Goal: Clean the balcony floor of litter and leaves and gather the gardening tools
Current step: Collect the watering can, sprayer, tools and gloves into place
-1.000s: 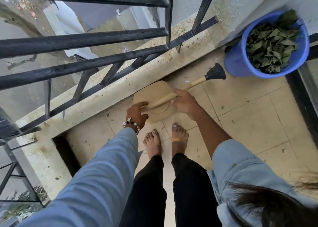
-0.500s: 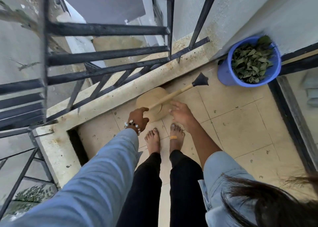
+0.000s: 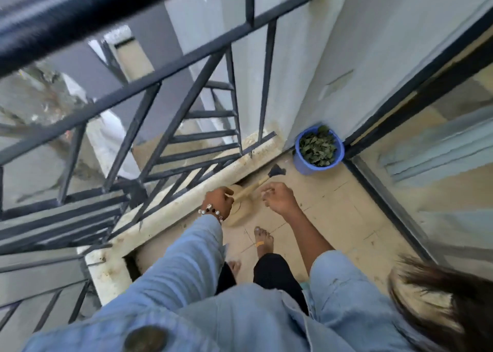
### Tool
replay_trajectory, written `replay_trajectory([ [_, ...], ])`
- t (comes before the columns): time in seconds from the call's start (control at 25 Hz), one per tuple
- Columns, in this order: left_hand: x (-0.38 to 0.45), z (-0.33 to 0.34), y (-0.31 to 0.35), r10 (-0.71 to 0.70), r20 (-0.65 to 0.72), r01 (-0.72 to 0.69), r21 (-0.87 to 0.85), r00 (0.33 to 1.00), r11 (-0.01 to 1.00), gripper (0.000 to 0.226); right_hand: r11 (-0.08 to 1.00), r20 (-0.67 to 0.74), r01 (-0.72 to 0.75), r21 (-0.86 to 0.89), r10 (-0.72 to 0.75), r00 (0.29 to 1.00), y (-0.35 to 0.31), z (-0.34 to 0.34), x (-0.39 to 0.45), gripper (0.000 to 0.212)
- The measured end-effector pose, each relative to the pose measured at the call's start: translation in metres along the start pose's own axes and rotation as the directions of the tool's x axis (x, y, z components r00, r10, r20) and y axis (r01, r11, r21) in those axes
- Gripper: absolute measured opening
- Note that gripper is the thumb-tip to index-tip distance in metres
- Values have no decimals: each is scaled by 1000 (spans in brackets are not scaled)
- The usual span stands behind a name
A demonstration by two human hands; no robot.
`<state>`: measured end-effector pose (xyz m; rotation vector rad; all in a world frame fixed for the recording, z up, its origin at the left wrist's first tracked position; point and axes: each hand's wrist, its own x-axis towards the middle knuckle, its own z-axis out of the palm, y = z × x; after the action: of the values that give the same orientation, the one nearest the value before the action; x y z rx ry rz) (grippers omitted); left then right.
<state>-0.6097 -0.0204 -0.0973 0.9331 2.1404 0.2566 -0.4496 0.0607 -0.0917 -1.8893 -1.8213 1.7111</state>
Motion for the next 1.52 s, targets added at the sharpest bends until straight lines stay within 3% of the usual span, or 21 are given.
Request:
replay_trajectory([
  [0.2,-31,-9,31,278,73,-287,235,958,929,31,997,-258,44,-70,-61,964,17,-12,-71,25],
  [0.28,-48,-5,45,407,166,-440,323,898,838,32,1000,-359,-20,5,21,933,38,-9,-101,25],
  [0.48,-87,27,77,539,366,-651,380,759,658,36,976,-547,-85,201,184,817,97,-6,-177,20],
  [0.56,-128,64,93,585,516,-779,390,626,490,36,928,-624,-130,350,334,706,140,-2,-236,17],
  [0.72,-215,133,112,600,691,-915,299,403,269,32,790,-669,-123,600,580,465,220,28,-331,14],
  [0.88,-297,200,102,541,789,-957,239,290,164,31,649,-601,-76,757,738,308,285,68,-412,14],
  [0.96,-345,236,88,502,828,-968,199,249,151,30,599,-558,-105,794,786,266,322,90,-459,17],
  [1.08,-409,287,58,428,876,-973,168,222,161,28,553,-519,-147,820,827,216,376,119,-525,17],
  [1.28,-471,347,16,335,913,-970,195,233,144,29,482,-452,-122,868,867,211,449,143,-599,15],
  [1.4,-481,370,5,295,914,-958,244,278,148,29,403,-362,-117,908,893,266,482,146,-613,16],
  [1.52,-474,388,2,267,910,-947,286,316,148,29,356,-307,-106,928,896,321,502,146,-607,31],
])
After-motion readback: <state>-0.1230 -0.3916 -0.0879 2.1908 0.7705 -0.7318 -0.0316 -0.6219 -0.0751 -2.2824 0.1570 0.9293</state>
